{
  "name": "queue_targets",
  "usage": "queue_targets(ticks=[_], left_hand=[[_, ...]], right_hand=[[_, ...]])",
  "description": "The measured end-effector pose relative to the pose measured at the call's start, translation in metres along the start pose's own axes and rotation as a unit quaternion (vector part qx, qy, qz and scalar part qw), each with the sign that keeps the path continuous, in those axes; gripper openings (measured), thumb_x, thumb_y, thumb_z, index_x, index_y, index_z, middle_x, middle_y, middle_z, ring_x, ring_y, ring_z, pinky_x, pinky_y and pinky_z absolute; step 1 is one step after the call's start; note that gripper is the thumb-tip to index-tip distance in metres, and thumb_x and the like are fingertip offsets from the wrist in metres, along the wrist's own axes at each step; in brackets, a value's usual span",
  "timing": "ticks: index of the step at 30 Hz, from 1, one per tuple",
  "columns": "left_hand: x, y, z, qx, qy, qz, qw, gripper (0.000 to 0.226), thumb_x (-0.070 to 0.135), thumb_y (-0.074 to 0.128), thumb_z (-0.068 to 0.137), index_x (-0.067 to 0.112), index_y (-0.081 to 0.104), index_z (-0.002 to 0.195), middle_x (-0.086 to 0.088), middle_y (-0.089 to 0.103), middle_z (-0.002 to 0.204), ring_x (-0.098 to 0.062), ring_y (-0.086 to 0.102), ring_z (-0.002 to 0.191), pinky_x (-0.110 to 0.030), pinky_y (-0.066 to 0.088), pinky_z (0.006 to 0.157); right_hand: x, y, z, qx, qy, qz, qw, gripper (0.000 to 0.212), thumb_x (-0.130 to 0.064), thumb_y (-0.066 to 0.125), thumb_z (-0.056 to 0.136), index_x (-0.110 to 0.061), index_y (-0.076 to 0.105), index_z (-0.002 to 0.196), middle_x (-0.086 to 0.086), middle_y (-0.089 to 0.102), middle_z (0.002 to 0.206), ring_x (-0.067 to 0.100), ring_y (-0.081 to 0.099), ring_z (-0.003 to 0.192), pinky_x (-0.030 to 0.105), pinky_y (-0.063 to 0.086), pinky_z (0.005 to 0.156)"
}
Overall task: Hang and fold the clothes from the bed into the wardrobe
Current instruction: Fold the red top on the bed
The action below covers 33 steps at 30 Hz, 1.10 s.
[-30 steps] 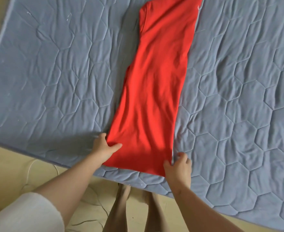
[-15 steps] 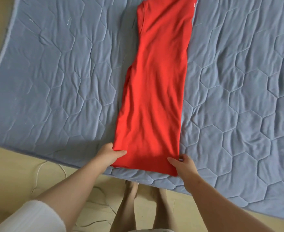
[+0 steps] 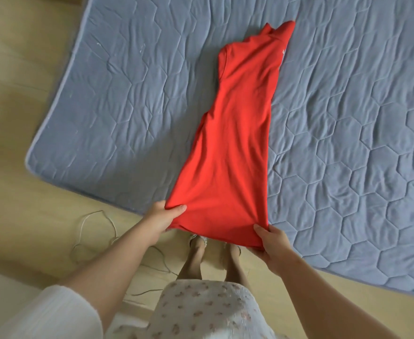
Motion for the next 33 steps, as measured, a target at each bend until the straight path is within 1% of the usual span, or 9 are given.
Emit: queue_targets(ticks=[3, 5, 10, 16, 19, 22, 26, 29, 33], left_hand=[[0.006, -0.008, -0.033, -0.003, 0.006, -0.018, 1.000, 0.009, 0.017, 0.070, 0.081, 0.020, 0.062, 0.082, 0.001, 0.068, 0.078, -0.016, 0.062, 0.073, -0.030, 0.049, 0.069], [0.006, -0.014, -0.053, -0.009, 0.000, -0.025, 1.000, 0.009, 0.015, 0.071, 0.080, 0.019, 0.063, 0.081, 0.001, 0.069, 0.074, -0.016, 0.064, 0.069, -0.029, 0.051, 0.064], [-0.017, -0.031, -0.098, -0.042, -0.050, -0.063, 0.996, 0.009, 0.007, 0.067, 0.082, 0.011, 0.066, 0.090, -0.008, 0.069, 0.078, -0.020, 0.064, 0.067, -0.023, 0.050, 0.051], [-0.046, -0.057, -0.125, -0.077, -0.113, -0.083, 0.987, 0.009, 0.000, 0.062, 0.084, 0.007, 0.062, 0.090, -0.008, 0.067, 0.076, -0.018, 0.062, 0.063, -0.023, 0.049, 0.056], [-0.038, -0.066, -0.120, -0.068, -0.125, -0.086, 0.986, 0.010, 0.002, 0.060, 0.086, 0.011, 0.059, 0.084, -0.006, 0.062, 0.076, -0.016, 0.056, 0.065, -0.020, 0.047, 0.049], [-0.015, -0.064, -0.110, -0.056, -0.103, -0.104, 0.988, 0.012, 0.003, 0.058, 0.087, 0.015, 0.056, 0.086, -0.003, 0.057, 0.073, -0.013, 0.050, 0.062, -0.022, 0.039, 0.050], [0.035, -0.048, -0.092, -0.051, -0.053, -0.144, 0.987, 0.033, 0.001, 0.053, 0.090, 0.027, 0.049, 0.110, -0.006, 0.052, 0.076, -0.013, 0.044, 0.057, -0.020, 0.036, 0.040], [0.088, -0.027, -0.079, -0.079, -0.017, -0.174, 0.981, 0.023, 0.001, 0.049, 0.092, 0.022, 0.057, 0.095, -0.004, 0.048, 0.071, -0.007, 0.044, 0.041, -0.011, 0.033, 0.034], [0.175, 0.006, -0.060, -0.099, 0.035, -0.187, 0.977, 0.022, 0.004, 0.048, 0.093, 0.019, 0.057, 0.080, -0.002, 0.047, 0.065, -0.005, 0.043, 0.035, -0.010, 0.034, 0.035]], right_hand=[[0.001, -0.007, -0.033, 0.001, 0.009, 0.004, 1.000, 0.010, -0.009, 0.050, 0.095, -0.011, 0.056, 0.088, 0.008, 0.058, 0.088, 0.018, 0.058, 0.073, 0.027, 0.055, 0.050], [0.008, -0.012, -0.053, 0.000, 0.023, 0.010, 1.000, 0.007, -0.008, 0.050, 0.095, -0.009, 0.056, 0.090, 0.010, 0.057, 0.089, 0.019, 0.058, 0.074, 0.029, 0.055, 0.051], [0.044, -0.017, -0.099, -0.009, 0.059, 0.029, 0.998, 0.005, -0.007, 0.050, 0.095, -0.007, 0.055, 0.092, 0.012, 0.056, 0.086, 0.020, 0.054, 0.072, 0.026, 0.054, 0.044], [0.104, -0.002, -0.135, 0.002, 0.114, 0.062, 0.992, 0.007, -0.004, 0.049, 0.094, -0.004, 0.054, 0.089, 0.014, 0.053, 0.082, 0.023, 0.051, 0.070, 0.029, 0.054, 0.042], [0.106, 0.014, -0.138, 0.002, 0.116, 0.102, 0.988, 0.007, -0.004, 0.049, 0.094, -0.003, 0.053, 0.089, 0.014, 0.053, 0.081, 0.022, 0.051, 0.069, 0.030, 0.055, 0.043], [0.089, 0.021, -0.133, 0.006, 0.109, 0.154, 0.982, 0.008, -0.005, 0.049, 0.094, -0.004, 0.051, 0.086, 0.013, 0.053, 0.080, 0.021, 0.053, 0.067, 0.028, 0.055, 0.043], [0.039, 0.025, -0.122, -0.007, 0.071, 0.238, 0.969, 0.011, -0.009, 0.049, 0.092, -0.010, 0.053, 0.081, 0.008, 0.064, 0.060, 0.019, 0.063, 0.051, 0.026, 0.055, 0.046], [-0.018, 0.020, -0.108, -0.013, 0.019, 0.269, 0.963, 0.016, -0.011, 0.049, 0.093, -0.014, 0.053, 0.078, 0.002, 0.063, 0.050, 0.017, 0.062, 0.054, 0.027, 0.054, 0.056], [-0.113, 0.018, -0.081, -0.007, -0.032, 0.244, 0.969, 0.017, -0.015, 0.051, 0.092, -0.016, 0.053, 0.075, 0.000, 0.060, 0.046, 0.013, 0.059, 0.049, 0.024, 0.052, 0.052]])
Point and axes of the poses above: each hand's wrist, its own z-axis towards the middle knuckle, its own y-axis out of the palm, x = y × z, the point moved 4 cm from there along z, towards the middle knuckle
